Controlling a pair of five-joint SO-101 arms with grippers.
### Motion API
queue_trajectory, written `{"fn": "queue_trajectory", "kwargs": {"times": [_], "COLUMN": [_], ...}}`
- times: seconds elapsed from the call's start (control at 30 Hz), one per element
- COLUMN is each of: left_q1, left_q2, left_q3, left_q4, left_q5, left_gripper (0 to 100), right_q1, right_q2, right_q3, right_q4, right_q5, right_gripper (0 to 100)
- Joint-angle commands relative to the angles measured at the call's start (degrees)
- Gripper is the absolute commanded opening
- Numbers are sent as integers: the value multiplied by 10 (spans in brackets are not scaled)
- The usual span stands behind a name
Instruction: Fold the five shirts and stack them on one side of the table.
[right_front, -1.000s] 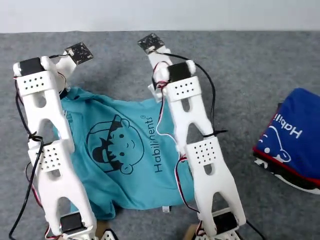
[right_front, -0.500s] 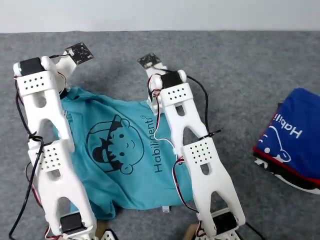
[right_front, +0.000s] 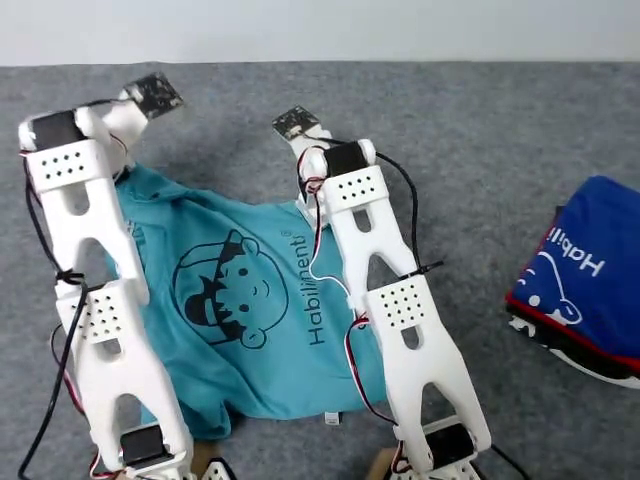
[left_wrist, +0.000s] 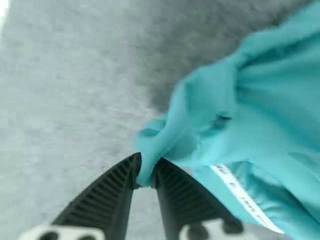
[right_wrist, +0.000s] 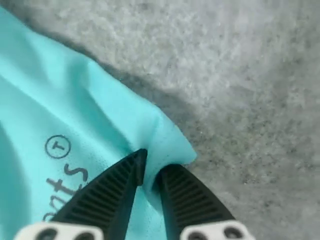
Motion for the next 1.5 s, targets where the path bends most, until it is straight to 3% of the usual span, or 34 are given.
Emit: {"fn": "queue_trajectory", "kwargs": {"times": [0.0, 0.13, 0.33, 0.63, 0.83, 1.0, 1.27, 1.47], "left_q1": [6, 5, 4, 14, 16, 16, 11, 11], "left_q2": [-9, -10, -127, -312, -404, -469, -563, -570], "left_q3": [-103, -225, -222, -221, -221, -221, -221, -220], "left_q4": [21, 21, 8, -40, -106, -113, -49, 16], "left_q5": [6, 71, 153, 163, 179, 182, 177, 130], "left_gripper": [6, 6, 6, 6, 6, 6, 6, 6], "right_q1": [0, 1, 22, 83, 109, 105, 109, 109], "right_q2": [-77, -153, -286, -507, -702, -892, -1151, -1233], "right_q3": [-38, -36, -34, 1, 170, 361, 602, 716], "right_q4": [14, 35, 36, 40, 40, 39, 39, 38], "right_q5": [22, 35, 74, 75, 83, 104, 105, 105], "right_gripper": [11, 11, 11, 10, 10, 10, 10, 10]}}
